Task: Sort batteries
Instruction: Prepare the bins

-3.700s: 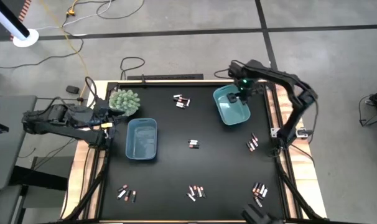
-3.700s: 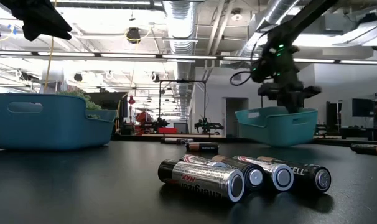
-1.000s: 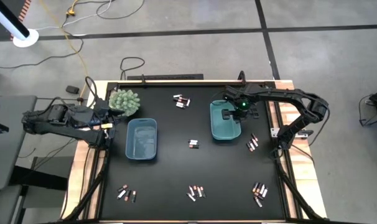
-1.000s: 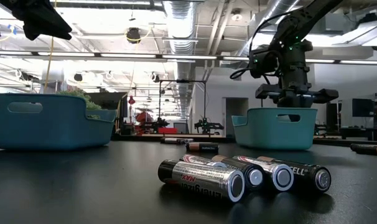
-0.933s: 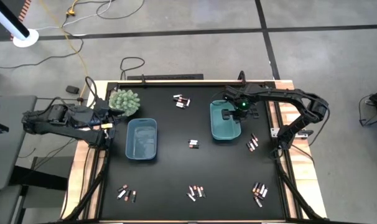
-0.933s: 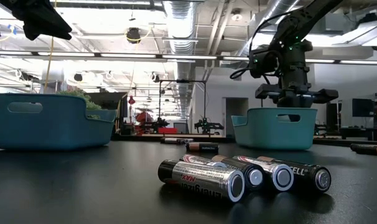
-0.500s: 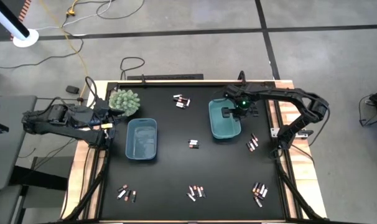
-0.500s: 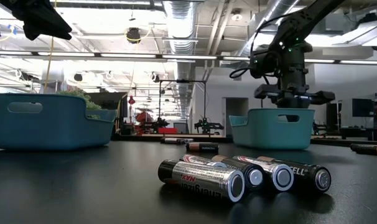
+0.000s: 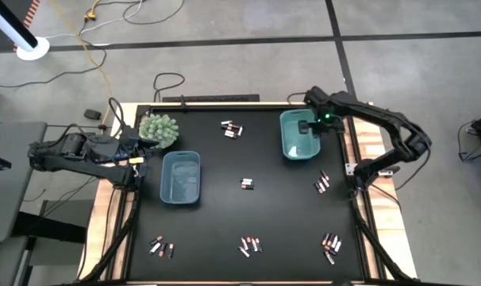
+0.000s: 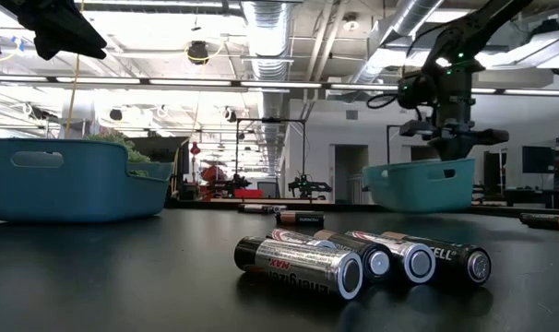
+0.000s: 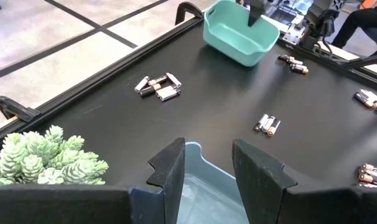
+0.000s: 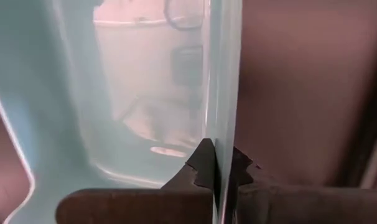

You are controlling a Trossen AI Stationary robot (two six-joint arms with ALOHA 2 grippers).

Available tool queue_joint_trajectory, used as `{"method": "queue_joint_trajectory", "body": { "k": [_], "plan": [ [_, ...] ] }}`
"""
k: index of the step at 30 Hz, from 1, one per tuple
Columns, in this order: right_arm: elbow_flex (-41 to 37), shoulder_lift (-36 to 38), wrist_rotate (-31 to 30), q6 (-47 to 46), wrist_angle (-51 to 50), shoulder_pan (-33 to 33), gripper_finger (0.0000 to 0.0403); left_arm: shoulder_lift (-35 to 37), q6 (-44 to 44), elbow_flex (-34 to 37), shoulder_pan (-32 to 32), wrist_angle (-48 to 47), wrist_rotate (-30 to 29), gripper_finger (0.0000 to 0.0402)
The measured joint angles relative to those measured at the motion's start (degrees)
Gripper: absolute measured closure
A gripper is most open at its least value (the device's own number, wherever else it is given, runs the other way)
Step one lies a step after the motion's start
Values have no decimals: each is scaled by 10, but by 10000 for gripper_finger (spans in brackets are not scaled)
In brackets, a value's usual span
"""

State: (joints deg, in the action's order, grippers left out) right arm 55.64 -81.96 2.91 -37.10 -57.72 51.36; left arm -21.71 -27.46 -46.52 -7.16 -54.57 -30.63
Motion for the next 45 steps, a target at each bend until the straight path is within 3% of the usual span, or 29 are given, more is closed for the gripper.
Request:
{"method": "queue_joint_trajectory", "body": {
  "k": [7, 18, 31, 45],
  "plan": [
    [0, -6, -2, 60, -24, 58, 387, 0, 2, 0, 0, 0, 0, 274],
    [0, -26, 2, 76, -20, 29, 383, 0, -3, 0, 0, 0, 0, 274],
    [0, -26, 1, 31, -38, 39, 381, 0, -9, 0, 0, 0, 0, 274],
    [0, -26, -20, 33, -35, 39, 347, 0, -9, 0, 0, 0, 0, 274]
  ]
}}
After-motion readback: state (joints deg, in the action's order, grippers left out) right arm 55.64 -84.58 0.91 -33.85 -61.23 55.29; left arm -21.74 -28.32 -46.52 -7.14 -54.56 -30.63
